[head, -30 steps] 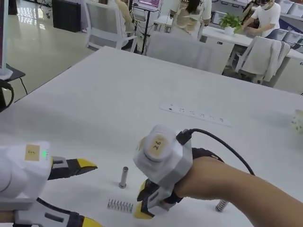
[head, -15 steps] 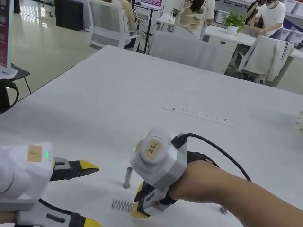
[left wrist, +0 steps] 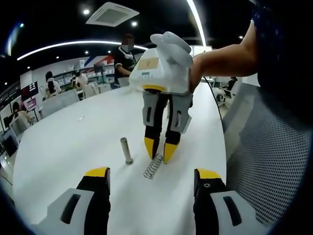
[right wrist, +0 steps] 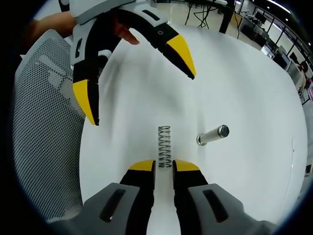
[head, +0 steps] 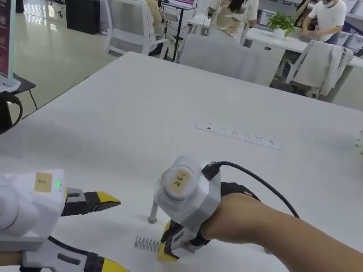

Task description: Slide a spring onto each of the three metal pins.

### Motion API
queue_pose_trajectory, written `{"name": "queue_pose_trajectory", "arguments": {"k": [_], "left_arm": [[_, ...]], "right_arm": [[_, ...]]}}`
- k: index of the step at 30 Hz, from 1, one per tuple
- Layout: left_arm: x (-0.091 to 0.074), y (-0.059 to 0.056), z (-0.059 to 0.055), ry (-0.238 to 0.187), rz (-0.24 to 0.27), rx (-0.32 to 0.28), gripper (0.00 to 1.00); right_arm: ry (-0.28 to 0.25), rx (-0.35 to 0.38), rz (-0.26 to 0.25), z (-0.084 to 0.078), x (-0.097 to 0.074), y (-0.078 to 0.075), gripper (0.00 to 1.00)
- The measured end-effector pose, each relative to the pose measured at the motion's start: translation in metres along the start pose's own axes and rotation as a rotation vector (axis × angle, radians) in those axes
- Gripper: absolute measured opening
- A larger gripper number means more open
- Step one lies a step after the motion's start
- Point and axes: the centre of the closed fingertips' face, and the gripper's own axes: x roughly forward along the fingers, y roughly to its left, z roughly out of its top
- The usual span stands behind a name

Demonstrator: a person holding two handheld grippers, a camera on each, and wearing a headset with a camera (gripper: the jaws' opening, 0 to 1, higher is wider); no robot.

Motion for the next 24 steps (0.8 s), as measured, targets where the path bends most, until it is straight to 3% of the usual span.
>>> {"name": "queue_pose_trajectory", "arguments": {"k": [12,24], "left_arm": [[0.0,0.0,-0.001,0.0,0.003,-0.005,0.62],[0.005,-0.002,0.001,0.001,-0.01,-0.003,0.58]], "right_arm": [[0.001,-0.025,-0.018,0.002,0.001,-0.002,0.08],[-0.012,-0.015,-0.01,0.001,-0.011,0.001,0.08]]}}
